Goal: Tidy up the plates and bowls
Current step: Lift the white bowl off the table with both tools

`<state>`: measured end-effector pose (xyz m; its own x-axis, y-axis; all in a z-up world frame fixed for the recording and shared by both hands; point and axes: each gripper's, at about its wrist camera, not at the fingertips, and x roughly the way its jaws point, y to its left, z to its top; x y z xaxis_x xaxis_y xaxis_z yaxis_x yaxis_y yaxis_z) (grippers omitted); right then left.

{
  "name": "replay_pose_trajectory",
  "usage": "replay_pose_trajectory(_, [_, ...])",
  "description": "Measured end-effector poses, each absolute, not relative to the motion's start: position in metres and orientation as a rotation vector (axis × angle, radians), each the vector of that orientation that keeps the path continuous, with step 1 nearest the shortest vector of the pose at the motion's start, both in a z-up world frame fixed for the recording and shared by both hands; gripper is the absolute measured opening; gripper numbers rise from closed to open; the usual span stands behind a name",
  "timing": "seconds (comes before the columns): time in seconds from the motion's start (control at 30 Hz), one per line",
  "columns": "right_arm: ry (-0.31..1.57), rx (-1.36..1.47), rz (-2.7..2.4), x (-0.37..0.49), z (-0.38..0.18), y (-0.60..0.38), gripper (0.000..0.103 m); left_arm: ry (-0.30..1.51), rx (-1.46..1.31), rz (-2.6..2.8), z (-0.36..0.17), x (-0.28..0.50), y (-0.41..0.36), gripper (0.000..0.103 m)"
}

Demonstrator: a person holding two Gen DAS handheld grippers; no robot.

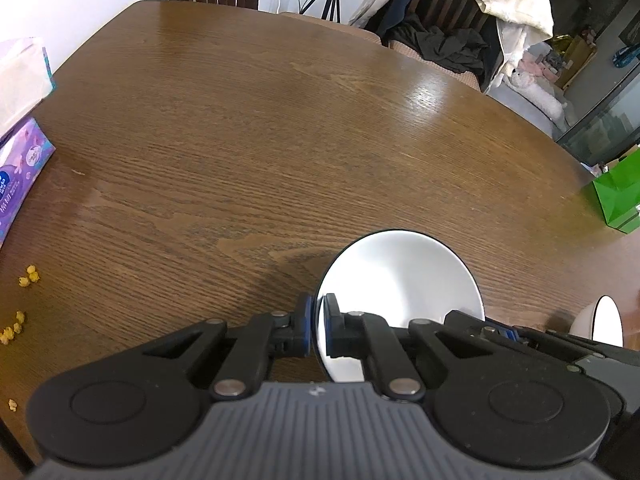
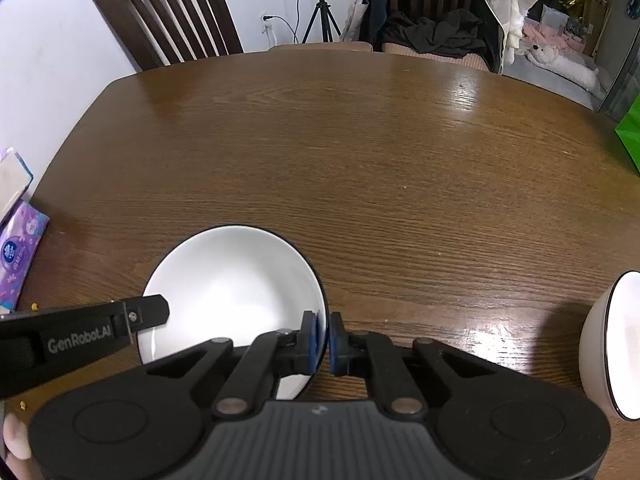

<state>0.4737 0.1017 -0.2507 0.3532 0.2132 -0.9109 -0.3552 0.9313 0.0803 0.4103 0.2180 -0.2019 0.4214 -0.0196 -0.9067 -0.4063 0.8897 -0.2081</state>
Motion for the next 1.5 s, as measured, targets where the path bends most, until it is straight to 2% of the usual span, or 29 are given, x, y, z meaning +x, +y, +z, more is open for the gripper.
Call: replay_pose_trajectory(1.5, [1.112,-0.060,0.309,0.449,-0.206,0.039,0.006,1.071,-0.363,0.187,-0.155,0.395,0.151,0.007])
